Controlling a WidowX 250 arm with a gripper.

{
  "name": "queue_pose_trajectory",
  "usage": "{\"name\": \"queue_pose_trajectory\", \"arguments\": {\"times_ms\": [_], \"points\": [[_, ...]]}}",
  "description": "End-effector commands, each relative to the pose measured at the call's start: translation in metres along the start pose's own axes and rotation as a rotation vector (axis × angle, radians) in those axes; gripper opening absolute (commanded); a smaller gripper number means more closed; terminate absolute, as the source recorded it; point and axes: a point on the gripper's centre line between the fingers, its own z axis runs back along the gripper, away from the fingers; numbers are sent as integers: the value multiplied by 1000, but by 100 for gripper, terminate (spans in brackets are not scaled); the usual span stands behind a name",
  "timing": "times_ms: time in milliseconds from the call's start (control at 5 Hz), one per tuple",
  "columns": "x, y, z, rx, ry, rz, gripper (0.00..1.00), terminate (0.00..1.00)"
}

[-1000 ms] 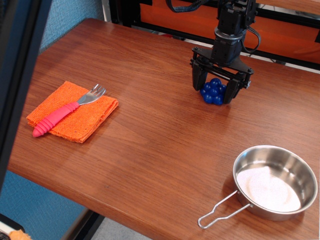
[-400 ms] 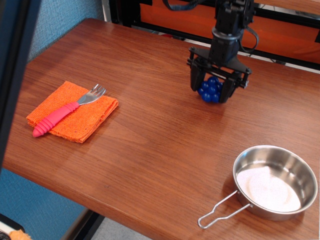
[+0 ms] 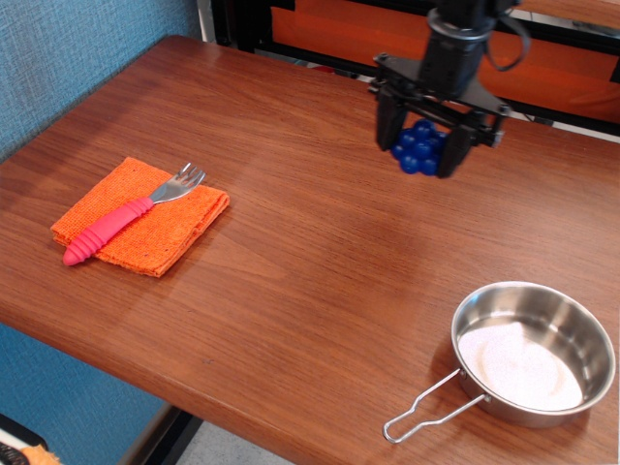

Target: Put the violet toy in the silver pan.

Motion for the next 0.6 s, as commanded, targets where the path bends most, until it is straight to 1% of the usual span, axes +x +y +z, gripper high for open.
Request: {"name": "queue_pose_trajectory", "arguments": {"times_ms": [0, 200, 400], "points": [[-58, -68, 43, -41, -85, -71, 0, 0], [-83, -97, 38, -85, -81, -115, 0, 0], [-90, -124, 27, -100, -97, -168, 0, 0]]}}
